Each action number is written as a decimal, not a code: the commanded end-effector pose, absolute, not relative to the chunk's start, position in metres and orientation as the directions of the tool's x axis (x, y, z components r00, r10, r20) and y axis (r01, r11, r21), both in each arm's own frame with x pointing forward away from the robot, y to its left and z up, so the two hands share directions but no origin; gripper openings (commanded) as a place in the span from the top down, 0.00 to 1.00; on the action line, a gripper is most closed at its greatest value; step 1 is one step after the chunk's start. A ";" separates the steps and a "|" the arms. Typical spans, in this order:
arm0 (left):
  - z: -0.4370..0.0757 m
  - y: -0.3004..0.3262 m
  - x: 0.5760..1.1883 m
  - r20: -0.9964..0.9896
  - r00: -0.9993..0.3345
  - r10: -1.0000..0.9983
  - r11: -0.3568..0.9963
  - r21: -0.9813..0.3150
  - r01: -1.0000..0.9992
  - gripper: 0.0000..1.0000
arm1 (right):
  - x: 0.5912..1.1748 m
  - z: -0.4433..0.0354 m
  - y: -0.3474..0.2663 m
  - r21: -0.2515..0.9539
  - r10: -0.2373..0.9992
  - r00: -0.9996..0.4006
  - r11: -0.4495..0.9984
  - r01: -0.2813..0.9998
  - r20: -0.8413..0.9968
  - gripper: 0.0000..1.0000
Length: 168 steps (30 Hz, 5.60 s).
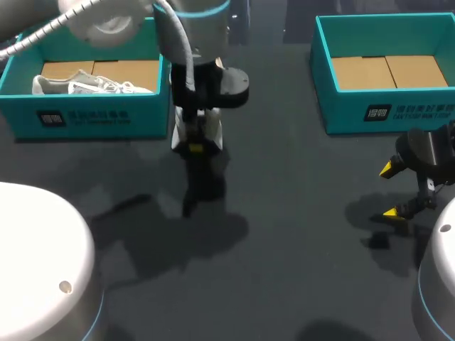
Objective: Take the shoe out of the shoebox, open the shoe tongue, remove and reinsert the insole, then place the shoe into the shoebox
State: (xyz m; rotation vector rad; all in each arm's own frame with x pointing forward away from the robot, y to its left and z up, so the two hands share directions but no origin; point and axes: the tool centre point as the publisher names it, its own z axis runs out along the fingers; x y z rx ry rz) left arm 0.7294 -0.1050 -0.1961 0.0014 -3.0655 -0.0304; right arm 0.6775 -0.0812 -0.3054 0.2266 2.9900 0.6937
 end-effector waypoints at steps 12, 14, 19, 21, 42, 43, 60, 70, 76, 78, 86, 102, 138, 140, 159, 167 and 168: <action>-0.128 0.058 0.855 0.115 -0.993 0.036 0.999 -0.039 0.031 1.00 | 0.676 -0.306 -0.081 0.440 0.159 -0.987 0.889 0.129 -0.032 0.00; -0.126 0.076 0.872 0.116 -0.992 0.040 0.998 -0.042 0.035 1.00 | 0.676 -0.306 -0.081 0.440 0.159 -0.987 0.889 0.129 -0.032 0.00; -0.127 0.116 0.911 0.125 -0.991 0.056 0.998 -0.044 0.051 1.00 | 0.676 -0.306 -0.081 0.440 0.159 -0.987 0.889 0.129 -0.032 0.00; -0.129 0.129 0.928 0.125 -0.990 0.063 0.997 -0.041 0.058 1.00 | 0.676 -0.306 -0.081 0.440 0.159 -0.987 0.889 0.129 -0.032 0.00; -0.149 0.235 1.067 0.200 -0.970 0.137 0.990 -0.067 0.126 1.00 | 0.676 -0.306 -0.081 0.440 0.159 -0.987 0.889 0.129 -0.032 0.00; -0.151 0.236 1.070 0.201 -0.965 0.169 0.985 -0.065 0.159 1.00 | 0.676 -0.306 -0.081 0.440 0.159 -0.987 0.889 0.129 -0.032 0.00; -0.178 0.267 1.090 0.121 -0.758 0.641 0.760 0.036 0.648 1.00 | 0.676 -0.306 -0.081 0.440 0.159 -0.987 0.889 0.129 -0.032 0.00; -0.180 0.288 1.102 0.186 -0.568 0.802 0.569 0.056 0.821 1.00 | 0.676 -0.306 -0.081 0.440 0.159 -0.987 0.889 0.129 -0.032 0.00; -0.179 0.316 1.109 0.219 -0.239 0.946 0.229 0.070 0.971 1.00 | 0.676 -0.306 -0.081 0.440 0.159 -0.987 0.889 0.129 -0.032 0.00; -0.179 0.316 1.109 0.219 -0.239 0.946 0.229 0.070 0.971 1.00 | 0.676 -0.306 -0.081 0.440 0.159 -0.987 0.889 0.129 -0.032 0.00; -0.184 0.309 1.114 0.233 -0.170 0.957 0.146 0.118 0.982 1.00 | 0.676 -0.306 -0.081 0.440 0.159 -0.987 0.889 0.129 -0.032 0.00; -0.198 0.307 1.139 0.236 -0.041 0.971 0.013 0.116 0.993 1.00 | 0.676 -0.306 -0.081 0.440 0.159 -0.987 0.889 0.129 -0.032 0.00; -0.313 0.302 1.195 0.277 -0.002 0.961 -0.008 0.034 0.999 1.00 | 0.676 -0.306 -0.081 0.440 0.159 -0.987 0.889 0.129 -0.032 0.00; -0.316 0.300 1.196 0.279 0.006 0.960 -0.016 0.035 0.999 1.00 | 0.676 -0.306 -0.081 0.440 0.159 -0.987 0.889 0.129 -0.032 0.00; -0.338 0.284 1.199 0.291 0.064 0.955 -0.066 -0.004 0.998 1.00 | 0.676 -0.306 -0.081 0.440 0.159 -0.987 0.889 0.129 -0.032 0.00; -0.349 0.287 1.200 0.296 0.064 0.953 -0.061 -0.021 0.998 0.97 | 0.676 -0.306 -0.081 0.440 0.159 -0.987 0.889 0.129 -0.032 0.00; -0.350 0.287 1.200 0.296 0.064 0.953 -0.060 -0.022 0.998 0.93 | 0.676 -0.306 -0.081 0.440 0.159 -0.987 0.889 0.129 -0.032 0.00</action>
